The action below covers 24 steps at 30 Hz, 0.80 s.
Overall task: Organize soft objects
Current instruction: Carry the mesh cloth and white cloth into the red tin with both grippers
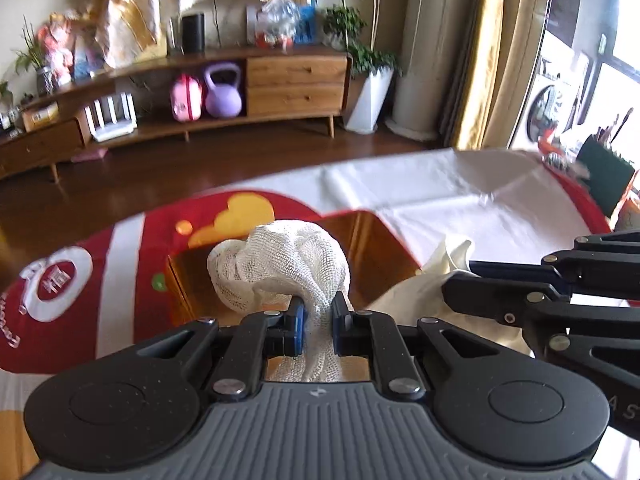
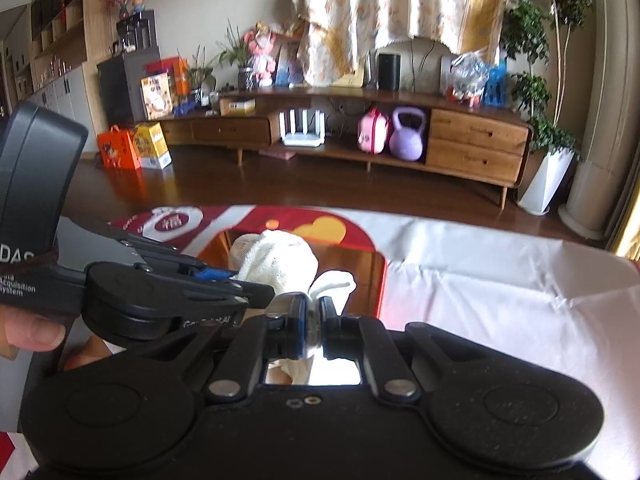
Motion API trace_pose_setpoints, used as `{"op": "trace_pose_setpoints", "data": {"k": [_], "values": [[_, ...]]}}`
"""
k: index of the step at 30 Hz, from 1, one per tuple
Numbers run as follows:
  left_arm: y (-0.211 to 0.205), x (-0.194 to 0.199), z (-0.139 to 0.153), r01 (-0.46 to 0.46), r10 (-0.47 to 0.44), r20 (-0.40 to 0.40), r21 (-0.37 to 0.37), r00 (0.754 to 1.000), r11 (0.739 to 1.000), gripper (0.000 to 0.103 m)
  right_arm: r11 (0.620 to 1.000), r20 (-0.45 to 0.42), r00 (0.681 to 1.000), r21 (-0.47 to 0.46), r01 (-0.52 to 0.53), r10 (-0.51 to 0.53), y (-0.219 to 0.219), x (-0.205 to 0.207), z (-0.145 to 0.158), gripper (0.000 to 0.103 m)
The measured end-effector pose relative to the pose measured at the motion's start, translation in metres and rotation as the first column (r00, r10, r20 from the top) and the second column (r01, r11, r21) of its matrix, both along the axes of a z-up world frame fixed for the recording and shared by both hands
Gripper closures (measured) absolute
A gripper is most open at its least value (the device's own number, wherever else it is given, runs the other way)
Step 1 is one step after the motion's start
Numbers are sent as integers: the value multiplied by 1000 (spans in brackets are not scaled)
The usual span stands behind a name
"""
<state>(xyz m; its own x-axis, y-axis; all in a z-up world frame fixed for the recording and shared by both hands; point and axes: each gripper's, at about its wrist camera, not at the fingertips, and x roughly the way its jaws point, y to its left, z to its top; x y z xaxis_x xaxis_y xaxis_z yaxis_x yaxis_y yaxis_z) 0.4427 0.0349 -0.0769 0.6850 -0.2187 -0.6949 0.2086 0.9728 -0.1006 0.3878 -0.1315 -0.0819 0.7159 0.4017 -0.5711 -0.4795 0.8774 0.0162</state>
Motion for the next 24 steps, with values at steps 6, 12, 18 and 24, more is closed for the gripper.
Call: {"op": "trace_pose_setpoints", "data": {"k": [6, 12, 18, 24], "values": [[4, 10, -19, -13, 15, -69, 20, 997, 1000, 90, 1000, -62, 998, -26, -11, 9, 7, 13, -14, 93], [4, 19, -32, -5, 13, -140, 59, 990, 998, 90, 997, -124, 992, -68, -26, 17, 12, 19, -30, 89], [1, 24, -39, -4, 16, -174, 71, 985, 997, 90, 992, -163, 986, -113, -47, 28, 17, 20, -40, 84], [-2, 26, -40, -22, 41, -203, 97, 978, 995, 89, 990, -178, 983, -128, -61, 38, 17, 19, -41, 68]]}}
